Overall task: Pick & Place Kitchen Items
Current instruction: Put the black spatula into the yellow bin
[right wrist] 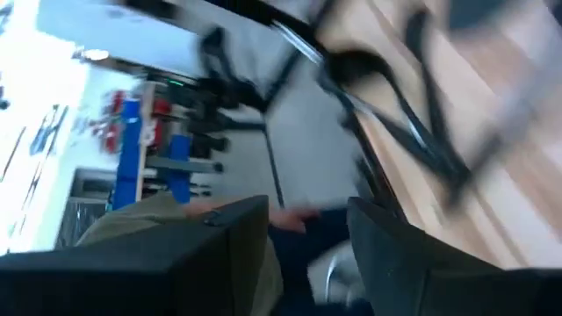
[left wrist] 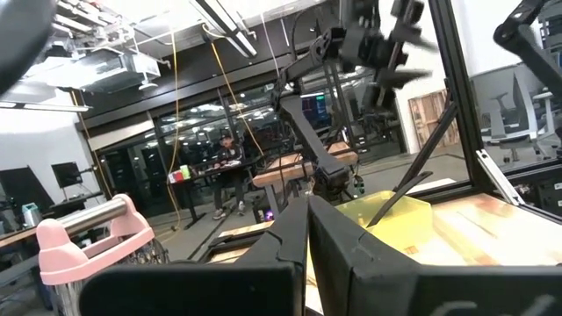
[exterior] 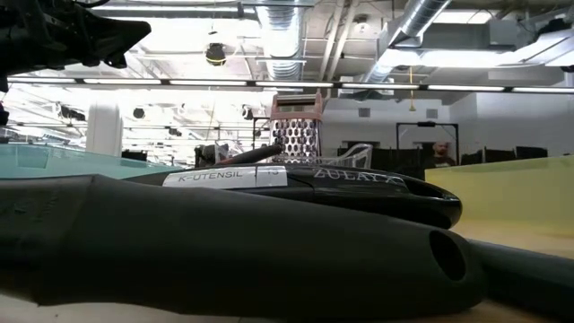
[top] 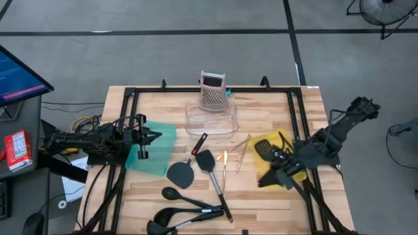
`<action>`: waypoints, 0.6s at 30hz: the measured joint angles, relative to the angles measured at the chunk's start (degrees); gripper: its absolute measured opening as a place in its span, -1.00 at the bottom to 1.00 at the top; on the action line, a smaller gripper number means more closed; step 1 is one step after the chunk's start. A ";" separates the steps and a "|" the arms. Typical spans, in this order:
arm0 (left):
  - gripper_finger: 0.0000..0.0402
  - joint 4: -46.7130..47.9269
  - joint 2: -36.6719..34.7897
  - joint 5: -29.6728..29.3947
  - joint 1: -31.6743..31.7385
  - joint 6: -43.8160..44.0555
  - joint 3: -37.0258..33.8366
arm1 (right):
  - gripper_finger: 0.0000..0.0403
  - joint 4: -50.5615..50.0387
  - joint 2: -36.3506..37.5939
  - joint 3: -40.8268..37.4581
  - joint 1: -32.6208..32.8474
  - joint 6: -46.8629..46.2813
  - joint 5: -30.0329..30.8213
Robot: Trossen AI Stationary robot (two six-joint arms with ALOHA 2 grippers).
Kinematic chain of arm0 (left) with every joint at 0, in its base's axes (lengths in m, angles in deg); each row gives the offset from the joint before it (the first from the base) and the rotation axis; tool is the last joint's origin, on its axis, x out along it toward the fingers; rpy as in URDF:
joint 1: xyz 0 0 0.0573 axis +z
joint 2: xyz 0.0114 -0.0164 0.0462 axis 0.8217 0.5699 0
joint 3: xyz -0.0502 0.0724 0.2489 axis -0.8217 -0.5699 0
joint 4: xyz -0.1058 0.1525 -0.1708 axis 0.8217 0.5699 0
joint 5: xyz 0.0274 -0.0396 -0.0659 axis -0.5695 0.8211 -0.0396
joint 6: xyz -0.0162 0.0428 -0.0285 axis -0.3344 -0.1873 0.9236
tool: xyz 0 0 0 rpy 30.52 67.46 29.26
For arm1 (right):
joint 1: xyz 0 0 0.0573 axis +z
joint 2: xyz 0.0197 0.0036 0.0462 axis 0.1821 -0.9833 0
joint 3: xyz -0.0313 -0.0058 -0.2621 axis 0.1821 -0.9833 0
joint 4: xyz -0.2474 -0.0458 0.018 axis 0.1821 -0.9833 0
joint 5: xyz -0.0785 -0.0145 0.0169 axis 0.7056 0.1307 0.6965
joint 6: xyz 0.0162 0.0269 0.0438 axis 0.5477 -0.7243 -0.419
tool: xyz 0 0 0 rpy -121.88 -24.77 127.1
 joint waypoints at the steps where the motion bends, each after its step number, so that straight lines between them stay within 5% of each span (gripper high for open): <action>1: -0.99 0.00 0.00 0.00 0.00 0.00 0.00 | -0.23 0.96 -1.73 1.39 -1.08 2.88 0.00; 8: -0.99 -0.04 0.00 -0.04 0.00 0.00 -0.02 | -0.12 -8.76 -15.72 11.12 -7.39 12.80 -1.72; 18: -0.99 -0.27 0.02 -0.17 0.00 0.00 0.00 | 0.27 -21.97 -33.43 21.16 -15.26 18.57 -7.57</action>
